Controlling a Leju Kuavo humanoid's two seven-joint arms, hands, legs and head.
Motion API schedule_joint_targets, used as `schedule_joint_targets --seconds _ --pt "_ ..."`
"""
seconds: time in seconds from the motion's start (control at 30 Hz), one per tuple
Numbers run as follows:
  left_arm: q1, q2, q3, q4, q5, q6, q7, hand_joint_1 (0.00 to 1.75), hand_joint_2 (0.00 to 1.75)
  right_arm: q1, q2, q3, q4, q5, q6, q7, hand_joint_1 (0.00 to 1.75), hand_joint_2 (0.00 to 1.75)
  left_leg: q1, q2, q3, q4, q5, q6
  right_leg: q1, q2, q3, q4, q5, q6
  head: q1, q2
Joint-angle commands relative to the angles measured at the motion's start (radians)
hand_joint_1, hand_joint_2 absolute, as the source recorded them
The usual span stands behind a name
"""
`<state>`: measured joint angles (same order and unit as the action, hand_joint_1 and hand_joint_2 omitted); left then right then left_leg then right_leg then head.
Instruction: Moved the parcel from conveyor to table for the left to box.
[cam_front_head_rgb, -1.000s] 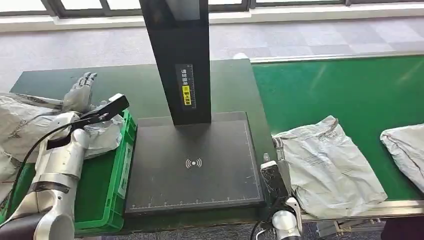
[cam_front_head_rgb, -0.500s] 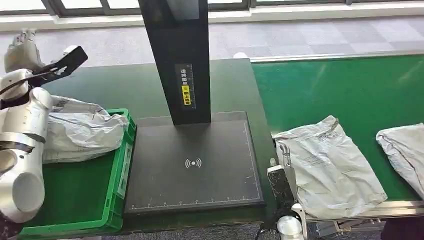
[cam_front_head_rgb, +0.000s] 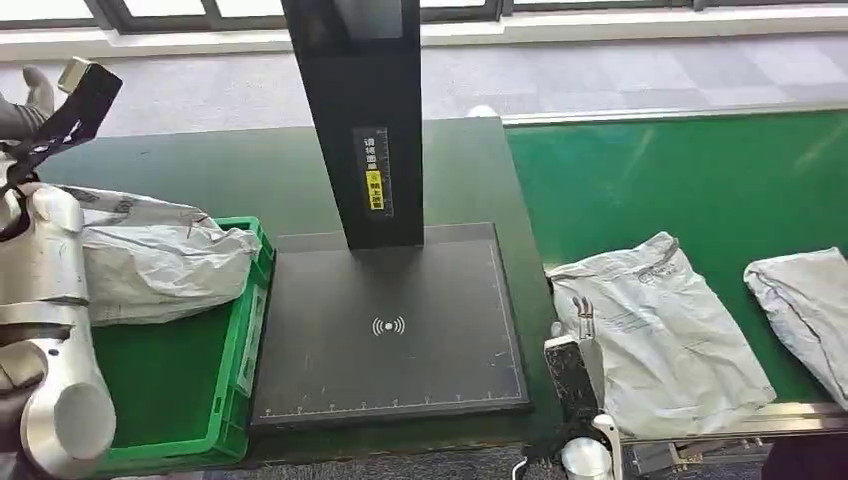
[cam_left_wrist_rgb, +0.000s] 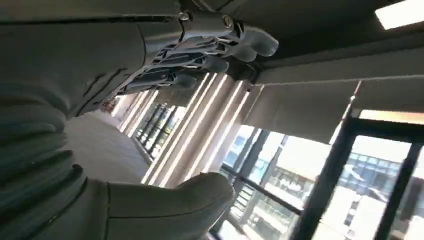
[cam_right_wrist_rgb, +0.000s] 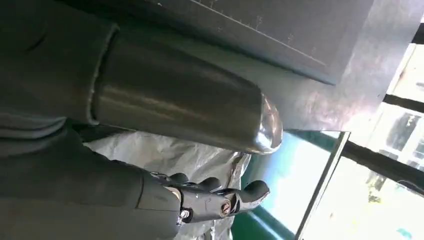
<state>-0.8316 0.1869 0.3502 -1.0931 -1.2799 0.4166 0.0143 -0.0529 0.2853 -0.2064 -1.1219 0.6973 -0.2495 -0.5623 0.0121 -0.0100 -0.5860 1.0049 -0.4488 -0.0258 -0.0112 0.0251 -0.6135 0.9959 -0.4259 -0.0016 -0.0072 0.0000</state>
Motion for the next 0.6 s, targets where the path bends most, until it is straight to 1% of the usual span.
schedule_joint_targets --seconds 0.03,0.07,0.2,0.27,0.3,0.33,0.43,0.47,0.5,0.57,0.6 --pt "0.136 -0.136 -0.016 -0.323 0.218 0.022 -0.095 0.00 1.75 0.016 0.043 -0.086 -0.035 -0.021 -0.023 -0.017 0.00 0.00 -0.001 -0.002 0.001 -0.001 0.000 0.001 0.000 -0.004 0.002 -0.001 -0.001 0.000 0.000 0.000" --pt "0.132 -0.132 -0.015 -0.316 0.220 0.021 -0.094 0.00 1.75 0.016 0.044 -0.086 -0.034 -0.022 -0.022 -0.017 0.00 0.00 0.000 -0.002 0.003 -0.001 -0.001 0.001 0.001 -0.005 0.004 -0.001 -0.002 0.000 0.000 0.000" --pt "0.127 -0.129 -0.013 -0.308 0.223 0.020 -0.094 0.00 1.75 0.015 0.045 -0.086 -0.033 -0.022 -0.023 -0.017 0.00 0.00 0.000 -0.001 0.001 0.000 -0.001 0.001 0.001 -0.003 0.001 0.000 -0.001 0.000 0.000 0.000" --pt "0.127 -0.129 -0.013 -0.308 0.223 0.020 -0.094 0.00 1.75 0.015 0.045 -0.086 -0.033 -0.022 -0.023 -0.017 0.00 0.00 0.000 -0.002 0.003 -0.001 -0.001 0.001 0.001 -0.006 0.004 -0.001 -0.002 0.000 0.000 0.000" --pt "0.127 -0.129 -0.013 -0.308 0.223 0.020 -0.094 0.00 1.75 0.015 0.045 -0.086 -0.033 -0.022 -0.023 -0.017 0.00 0.00 0.001 -0.002 0.001 0.000 0.000 0.001 0.001 -0.004 0.001 0.000 -0.001 0.000 0.000 0.000" --pt "0.127 -0.129 -0.013 -0.308 0.223 0.020 -0.094 0.00 1.75 0.015 0.045 -0.086 -0.033 -0.022 -0.023 -0.017 0.00 0.00 0.001 -0.003 0.002 -0.001 0.000 0.001 0.001 -0.006 0.002 0.000 -0.002 0.000 0.000 0.000" --pt "0.127 -0.129 -0.013 -0.308 0.223 0.020 -0.094 0.00 1.75 0.015 0.045 -0.086 -0.033 -0.022 -0.023 -0.017 0.00 0.00 0.001 -0.001 0.001 0.000 0.000 0.000 0.001 -0.003 0.001 0.000 -0.001 0.000 0.000 0.000" --pt "0.127 -0.129 -0.013 -0.308 0.223 0.020 -0.094 0.00 1.75 0.015 0.045 -0.086 -0.033 -0.022 -0.023 -0.017 0.00 0.00 0.001 -0.002 0.002 -0.001 0.000 0.001 0.001 -0.005 0.002 0.000 -0.002 0.000 0.000 0.000" --pt "0.127 -0.135 -0.014 -0.314 0.257 0.024 -0.113 0.00 1.75 0.015 0.045 -0.087 -0.035 -0.024 -0.028 -0.020 0.00 0.00 0.001 -0.002 0.001 0.000 0.000 0.000 0.001 -0.004 0.001 0.000 -0.001 0.000 0.000 0.000" --pt "0.173 -0.172 -0.043 -0.380 0.479 -0.011 -0.243 0.00 1.75 0.008 0.044 -0.099 -0.035 -0.006 -0.113 -0.034 0.00 0.00 0.001 -0.002 0.001 -0.001 0.000 0.001 0.001 -0.005 0.002 0.000 -0.002 0.000 0.000 0.000" --pt "0.217 -0.201 -0.070 -0.434 0.635 -0.077 -0.317 0.00 1.75 0.003 0.040 -0.109 -0.038 -0.012 -0.143 -0.047 0.00 0.00 0.001 -0.003 0.002 -0.001 0.000 0.001 0.001 -0.006 0.003 0.000 -0.002 0.000 0.000 0.000"
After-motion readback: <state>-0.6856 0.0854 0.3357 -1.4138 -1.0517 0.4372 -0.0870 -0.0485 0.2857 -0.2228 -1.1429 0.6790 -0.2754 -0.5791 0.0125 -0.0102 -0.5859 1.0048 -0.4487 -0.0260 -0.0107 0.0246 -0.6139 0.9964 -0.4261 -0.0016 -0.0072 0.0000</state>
